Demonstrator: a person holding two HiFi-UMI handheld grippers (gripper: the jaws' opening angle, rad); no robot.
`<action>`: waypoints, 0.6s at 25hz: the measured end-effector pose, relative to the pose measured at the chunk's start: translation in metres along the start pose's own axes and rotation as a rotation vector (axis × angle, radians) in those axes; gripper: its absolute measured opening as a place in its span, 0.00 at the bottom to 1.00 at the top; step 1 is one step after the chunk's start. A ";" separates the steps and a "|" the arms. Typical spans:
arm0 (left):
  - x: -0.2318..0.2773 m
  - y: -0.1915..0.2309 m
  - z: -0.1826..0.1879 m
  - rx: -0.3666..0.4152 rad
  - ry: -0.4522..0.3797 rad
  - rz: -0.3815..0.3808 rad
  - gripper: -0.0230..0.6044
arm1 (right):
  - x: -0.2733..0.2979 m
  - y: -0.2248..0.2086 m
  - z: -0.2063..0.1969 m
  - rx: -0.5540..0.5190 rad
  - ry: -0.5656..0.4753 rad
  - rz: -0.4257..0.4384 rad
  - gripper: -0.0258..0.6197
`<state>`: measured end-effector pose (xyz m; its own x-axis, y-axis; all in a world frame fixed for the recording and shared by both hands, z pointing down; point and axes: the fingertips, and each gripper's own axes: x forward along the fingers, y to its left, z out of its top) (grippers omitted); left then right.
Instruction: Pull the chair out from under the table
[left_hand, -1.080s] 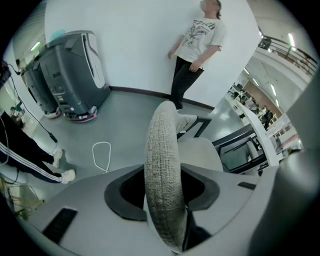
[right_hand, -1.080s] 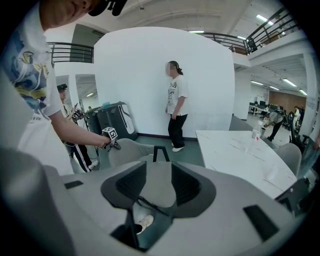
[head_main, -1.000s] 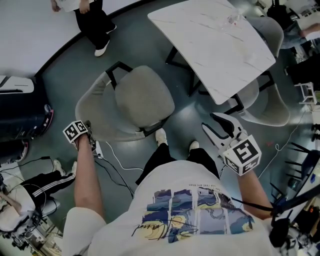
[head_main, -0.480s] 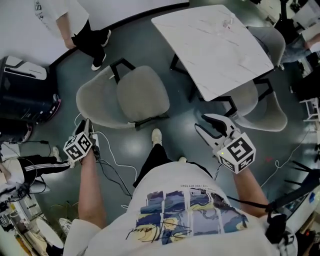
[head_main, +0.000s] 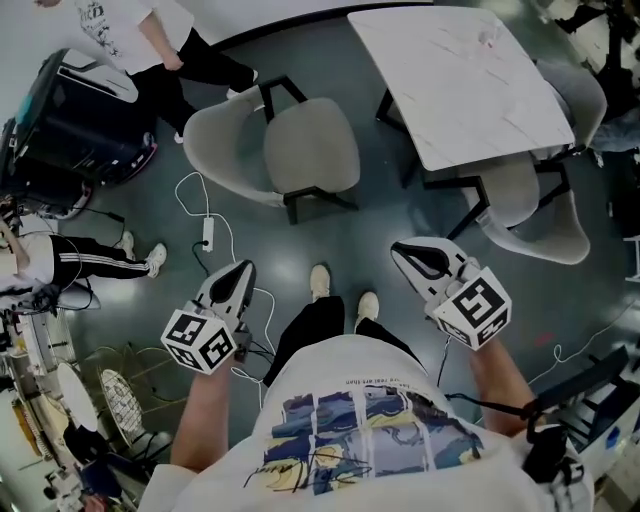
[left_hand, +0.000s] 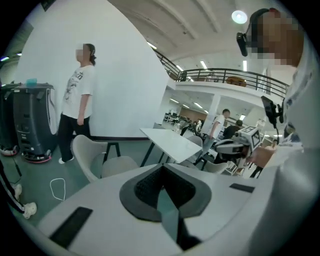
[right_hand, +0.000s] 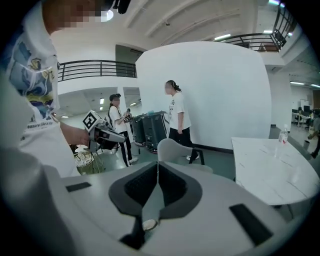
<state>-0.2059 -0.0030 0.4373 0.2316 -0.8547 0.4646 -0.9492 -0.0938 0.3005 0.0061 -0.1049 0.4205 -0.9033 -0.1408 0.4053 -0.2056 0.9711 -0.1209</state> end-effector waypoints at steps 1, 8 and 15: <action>-0.006 -0.016 0.000 0.022 -0.001 -0.026 0.05 | -0.002 0.007 0.001 -0.011 -0.005 0.004 0.07; -0.032 -0.080 0.011 0.181 0.022 -0.220 0.05 | 0.005 0.057 0.011 -0.027 -0.012 0.002 0.07; -0.109 -0.065 0.003 0.167 -0.029 -0.304 0.05 | 0.042 0.141 0.032 -0.074 -0.013 -0.017 0.07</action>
<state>-0.1697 0.0947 0.3647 0.5055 -0.7887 0.3499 -0.8598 -0.4269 0.2801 -0.0729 0.0204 0.3911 -0.9047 -0.1590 0.3952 -0.1926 0.9802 -0.0467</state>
